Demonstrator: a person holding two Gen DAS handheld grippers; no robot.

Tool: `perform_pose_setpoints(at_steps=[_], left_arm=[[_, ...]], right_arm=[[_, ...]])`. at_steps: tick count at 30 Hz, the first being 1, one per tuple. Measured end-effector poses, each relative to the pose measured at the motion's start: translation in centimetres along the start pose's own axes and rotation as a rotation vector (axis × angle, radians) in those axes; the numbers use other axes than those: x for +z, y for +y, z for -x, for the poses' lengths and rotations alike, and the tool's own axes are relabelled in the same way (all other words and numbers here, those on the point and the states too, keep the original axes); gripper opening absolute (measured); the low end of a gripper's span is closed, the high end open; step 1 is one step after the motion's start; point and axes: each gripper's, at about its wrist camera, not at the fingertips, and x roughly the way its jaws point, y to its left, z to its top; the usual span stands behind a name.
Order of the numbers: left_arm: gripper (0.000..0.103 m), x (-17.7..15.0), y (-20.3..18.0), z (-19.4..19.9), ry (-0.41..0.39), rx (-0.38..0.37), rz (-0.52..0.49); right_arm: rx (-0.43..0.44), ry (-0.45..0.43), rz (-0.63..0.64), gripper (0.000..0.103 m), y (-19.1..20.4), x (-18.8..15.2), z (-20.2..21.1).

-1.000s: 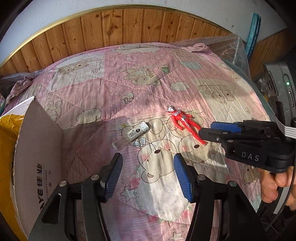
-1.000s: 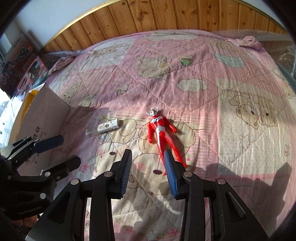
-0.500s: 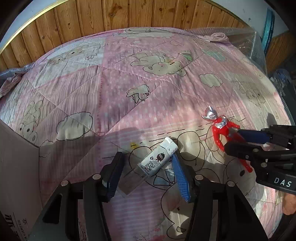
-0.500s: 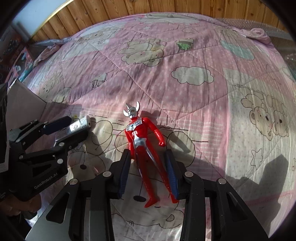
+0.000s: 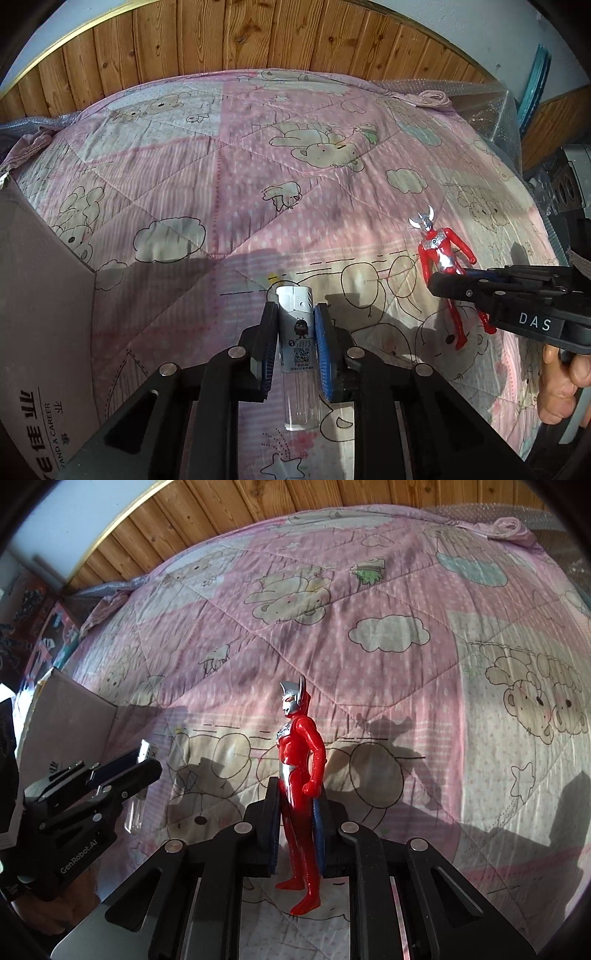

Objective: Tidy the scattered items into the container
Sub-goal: 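Carry the white bottle and red figure over the white box with both tools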

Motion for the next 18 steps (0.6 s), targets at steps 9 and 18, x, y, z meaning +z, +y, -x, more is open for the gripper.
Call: perform_pose_setpoints(at_steps=[9, 18], left_arm=[[0.02, -1.2, 0.6, 2.9, 0.005, 0.053, 0.052], [0.02, -2.5, 0.8, 7.0, -0.041, 0.1, 0.061]], right_arm=[[0.032, -0.027, 0.027, 0.015, 1.5, -0.4, 1.3], [0.035, -0.031, 0.064, 0.015, 3.2, -1.5, 1.7]])
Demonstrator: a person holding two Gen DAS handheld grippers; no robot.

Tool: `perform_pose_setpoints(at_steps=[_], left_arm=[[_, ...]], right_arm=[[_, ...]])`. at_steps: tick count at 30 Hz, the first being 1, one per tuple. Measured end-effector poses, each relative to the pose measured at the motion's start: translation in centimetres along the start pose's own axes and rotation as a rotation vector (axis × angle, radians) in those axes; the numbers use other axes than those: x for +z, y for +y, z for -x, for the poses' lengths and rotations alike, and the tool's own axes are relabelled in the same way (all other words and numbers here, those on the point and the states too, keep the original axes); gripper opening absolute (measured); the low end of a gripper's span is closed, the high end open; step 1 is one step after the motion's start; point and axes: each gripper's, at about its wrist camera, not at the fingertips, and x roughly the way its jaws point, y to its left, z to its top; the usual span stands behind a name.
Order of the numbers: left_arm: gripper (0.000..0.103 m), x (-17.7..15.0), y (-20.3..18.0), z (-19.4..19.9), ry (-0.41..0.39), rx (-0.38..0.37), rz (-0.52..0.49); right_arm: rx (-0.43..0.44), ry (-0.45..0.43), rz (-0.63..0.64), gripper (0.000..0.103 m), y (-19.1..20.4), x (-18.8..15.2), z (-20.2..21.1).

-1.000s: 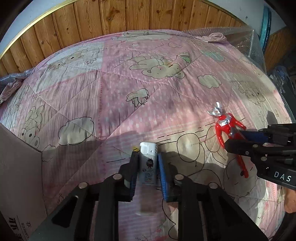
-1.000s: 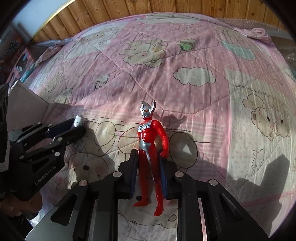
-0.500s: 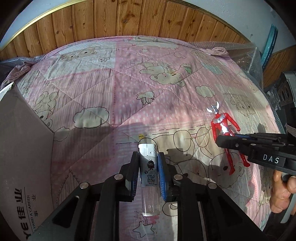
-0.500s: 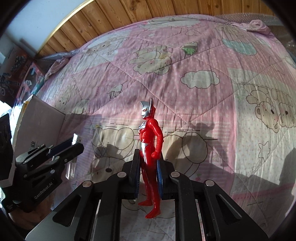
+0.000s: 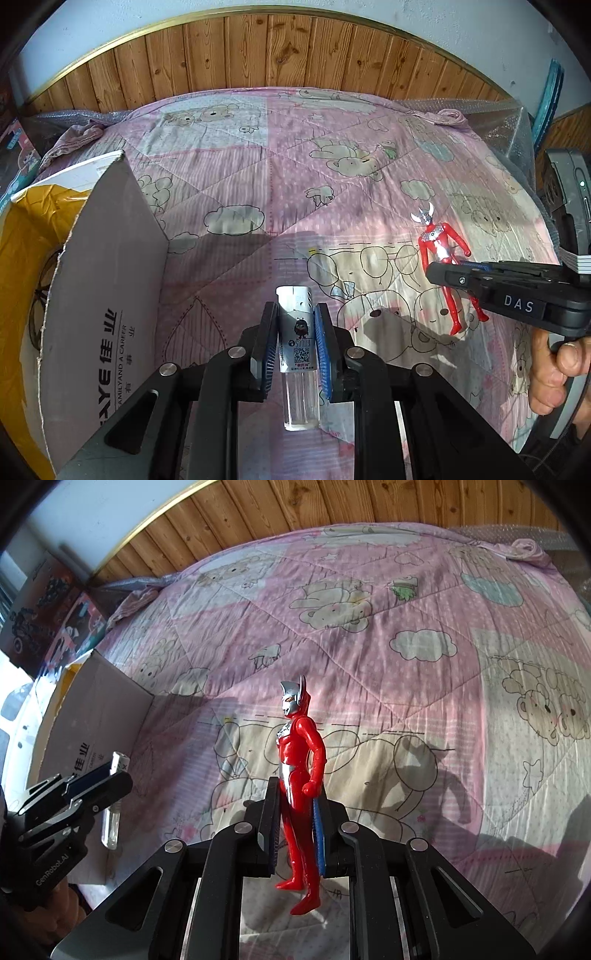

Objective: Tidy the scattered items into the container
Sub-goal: 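Carry the white bottle and red figure over the white box with both tools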

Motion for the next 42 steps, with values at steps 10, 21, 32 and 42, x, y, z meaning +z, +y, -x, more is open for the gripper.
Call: perform_pose_setpoints(at_steps=[10, 21, 32, 42], left_arm=[[0.02, -1.4, 0.8, 4.6, -0.054, -0.006, 0.015], [0.02, -3.9, 2.7, 8.5, -0.091, -0.014, 0.047], [0.02, -6.2, 4.9, 11.8, -0.129, 0.005, 0.079], [0.02, -7.6, 5.8, 14.2, -0.163, 0.014, 0.072]], right_arm=[[0.008, -0.031, 0.032, 0.015, 2.8, -2.2, 1.8], [0.005, -0.057, 0.051, 0.015, 5.9, -4.0, 3.1], [0.019, -0.094, 0.097, 0.015, 10.3, -7.0, 4.8], [0.028, -0.121, 0.173, 0.016, 14.9, -8.5, 5.9]])
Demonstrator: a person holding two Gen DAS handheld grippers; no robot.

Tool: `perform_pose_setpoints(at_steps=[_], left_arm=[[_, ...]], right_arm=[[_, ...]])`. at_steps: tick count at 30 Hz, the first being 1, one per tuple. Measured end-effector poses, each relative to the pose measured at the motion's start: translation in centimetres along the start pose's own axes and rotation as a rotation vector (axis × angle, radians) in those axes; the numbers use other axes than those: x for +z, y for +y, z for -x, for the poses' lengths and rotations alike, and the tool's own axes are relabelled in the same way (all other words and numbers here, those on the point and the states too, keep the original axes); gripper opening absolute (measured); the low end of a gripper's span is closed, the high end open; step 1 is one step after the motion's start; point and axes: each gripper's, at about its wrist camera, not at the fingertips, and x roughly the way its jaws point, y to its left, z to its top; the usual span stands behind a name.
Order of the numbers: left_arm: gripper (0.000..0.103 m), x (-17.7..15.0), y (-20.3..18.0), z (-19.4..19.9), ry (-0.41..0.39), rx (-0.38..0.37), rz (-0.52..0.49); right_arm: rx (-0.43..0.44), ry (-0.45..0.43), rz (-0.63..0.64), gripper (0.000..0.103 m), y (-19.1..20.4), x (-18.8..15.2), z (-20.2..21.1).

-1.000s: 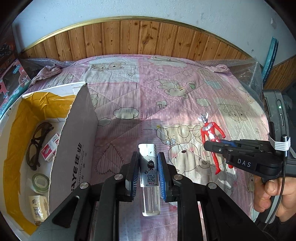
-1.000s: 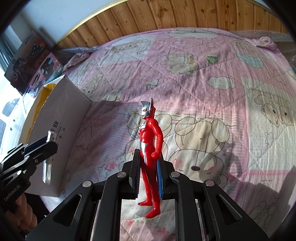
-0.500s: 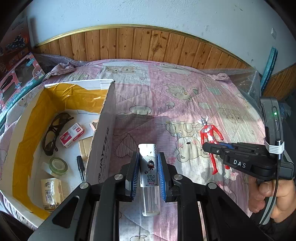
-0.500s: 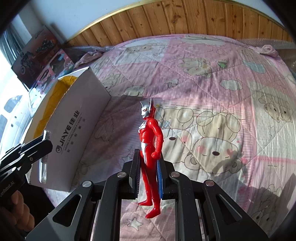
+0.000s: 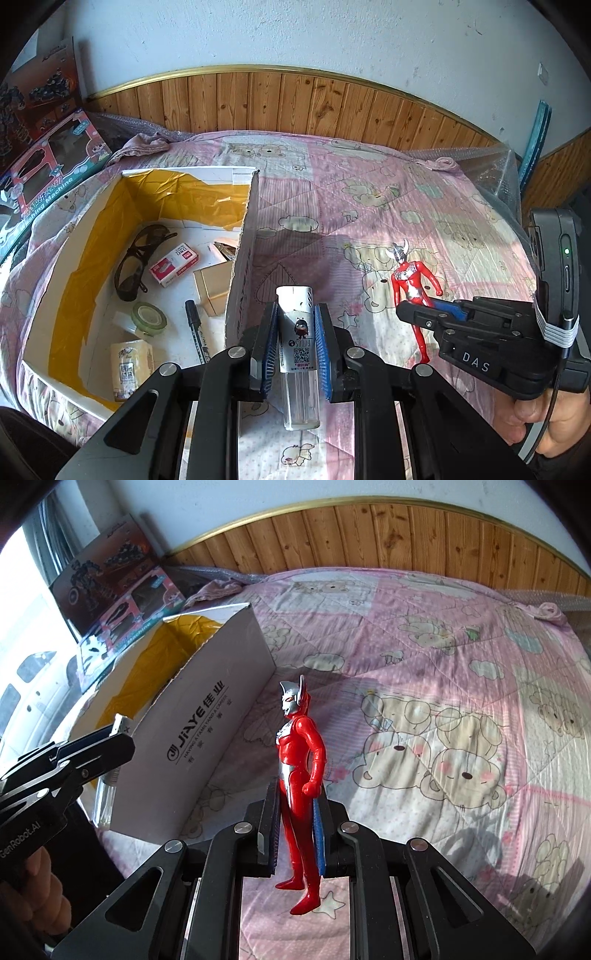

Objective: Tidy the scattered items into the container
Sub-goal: 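Carry the white bottle and red figure over the white box with both tools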

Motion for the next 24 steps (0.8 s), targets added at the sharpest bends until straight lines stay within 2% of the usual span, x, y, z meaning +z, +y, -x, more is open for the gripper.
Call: perform_pose_setpoints(at_steps=[14, 24], left_arm=[[0.021, -0.8, 2.7, 1.8, -0.012, 0.001, 0.039], [0.02, -0.9, 5.8, 3.3, -0.029, 0.019, 0.085]], right_arm=[[0.046, 0.002, 0.081, 0.016, 5.9, -0.7, 0.2], [0.088, -0.006, 0.11, 0.016, 9.9, 0.1, 0.9]])
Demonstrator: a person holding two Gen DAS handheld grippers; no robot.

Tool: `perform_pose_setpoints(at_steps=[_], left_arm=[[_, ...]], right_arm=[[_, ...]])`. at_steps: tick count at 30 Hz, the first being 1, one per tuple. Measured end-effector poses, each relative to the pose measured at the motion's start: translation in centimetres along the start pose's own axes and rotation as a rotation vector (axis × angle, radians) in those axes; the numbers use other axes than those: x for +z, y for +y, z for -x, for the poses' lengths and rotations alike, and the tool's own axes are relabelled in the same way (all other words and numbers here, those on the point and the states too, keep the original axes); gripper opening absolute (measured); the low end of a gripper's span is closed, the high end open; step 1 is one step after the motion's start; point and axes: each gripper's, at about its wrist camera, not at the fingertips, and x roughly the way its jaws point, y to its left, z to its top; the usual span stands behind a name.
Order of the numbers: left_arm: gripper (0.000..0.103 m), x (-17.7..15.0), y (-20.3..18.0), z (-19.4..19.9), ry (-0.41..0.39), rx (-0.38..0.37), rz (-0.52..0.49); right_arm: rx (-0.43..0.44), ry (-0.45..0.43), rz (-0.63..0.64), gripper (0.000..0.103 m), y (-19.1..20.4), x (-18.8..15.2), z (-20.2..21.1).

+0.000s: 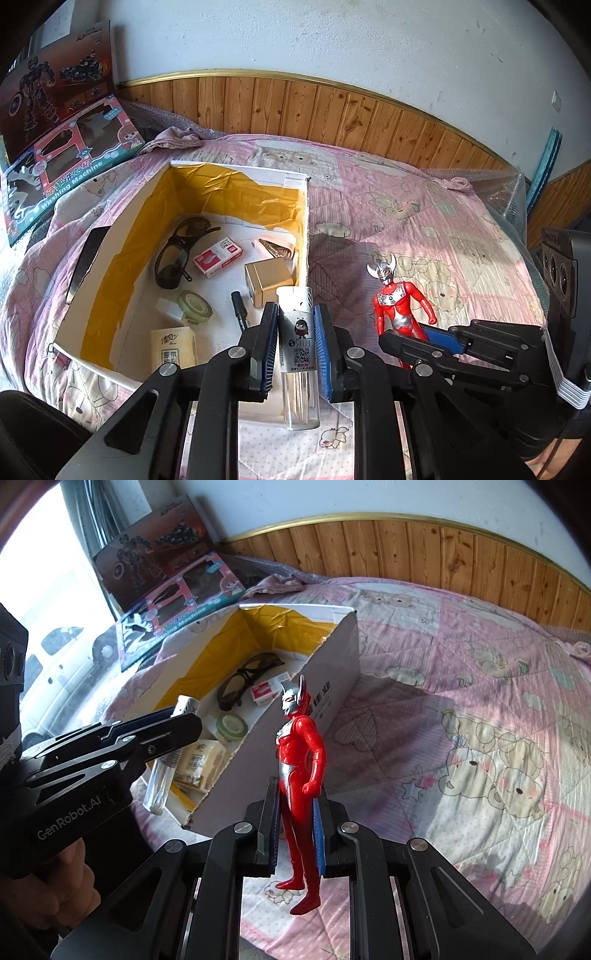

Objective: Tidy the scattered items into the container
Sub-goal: 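Carry the white bottle and red figure over the white box with both tools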

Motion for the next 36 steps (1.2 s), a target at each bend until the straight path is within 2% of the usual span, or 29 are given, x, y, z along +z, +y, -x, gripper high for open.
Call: perform_pose_setpoints(at_steps=[13, 24, 36], left_arm=[[0.02, 1.7, 5.1, 1.5, -0.038, 0.013, 0.089], [0.02, 4.2, 8.8, 2.0, -0.079, 0.026, 0.135], [0.02, 4.7, 8.7, -2.0, -0.007, -0.044, 0.156]], right_arm=[[0.038, -0.046, 0.085, 0.016, 5.4, 4.2, 1.0], [0.026, -0.041, 0.138, 0.016, 6.5, 8.5, -0.4], [-0.02, 0.005, 0.216, 0.016, 6.5, 13.3, -4.2]])
